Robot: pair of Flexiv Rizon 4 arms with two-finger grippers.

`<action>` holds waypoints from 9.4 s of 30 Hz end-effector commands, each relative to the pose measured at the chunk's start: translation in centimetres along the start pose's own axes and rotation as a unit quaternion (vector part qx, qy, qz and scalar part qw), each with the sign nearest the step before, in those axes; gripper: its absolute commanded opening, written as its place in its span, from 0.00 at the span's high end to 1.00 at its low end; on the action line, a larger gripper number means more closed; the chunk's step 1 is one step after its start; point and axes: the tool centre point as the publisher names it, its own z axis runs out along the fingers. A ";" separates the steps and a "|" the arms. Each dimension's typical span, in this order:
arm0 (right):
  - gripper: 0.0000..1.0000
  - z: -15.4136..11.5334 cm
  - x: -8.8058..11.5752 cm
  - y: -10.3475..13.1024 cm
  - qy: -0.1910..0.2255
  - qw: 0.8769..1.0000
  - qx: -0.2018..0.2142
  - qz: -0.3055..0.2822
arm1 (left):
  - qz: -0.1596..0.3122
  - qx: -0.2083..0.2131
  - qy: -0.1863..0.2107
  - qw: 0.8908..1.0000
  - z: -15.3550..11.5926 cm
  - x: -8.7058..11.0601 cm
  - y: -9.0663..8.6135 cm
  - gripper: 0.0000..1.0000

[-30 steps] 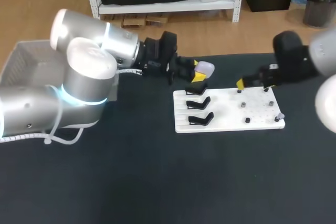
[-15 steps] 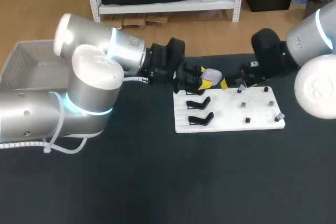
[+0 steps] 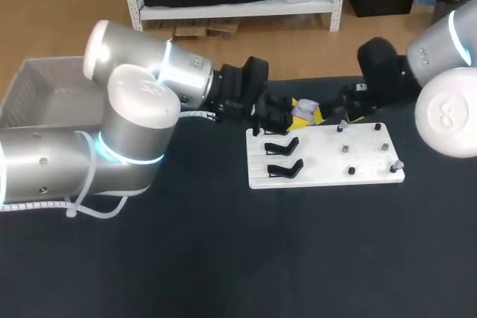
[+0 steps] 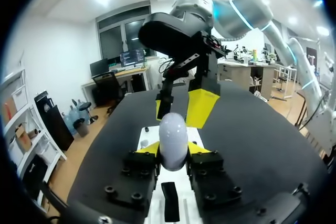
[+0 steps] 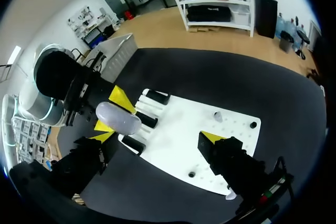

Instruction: Pick up each earbud case from the left stands, insert the matching earbuds, close the lid, and place the case in the box.

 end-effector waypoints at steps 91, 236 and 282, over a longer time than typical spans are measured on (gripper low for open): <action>0.23 -3.9 12.6 -10.7 0.216 0.937 0.272 -0.043 | -0.076 -0.043 -0.181 0.980 -3.6 -3.3 1.3 1.00; 1.00 -4.5 -6.9 10.0 0.090 0.785 0.418 0.449 | -0.076 -0.043 -0.181 0.980 -3.6 -3.3 1.3 1.00; 1.00 -1.7 -6.5 9.0 0.099 0.780 0.398 0.473 | -0.076 -0.043 -0.181 0.980 -3.6 -3.3 1.3 1.00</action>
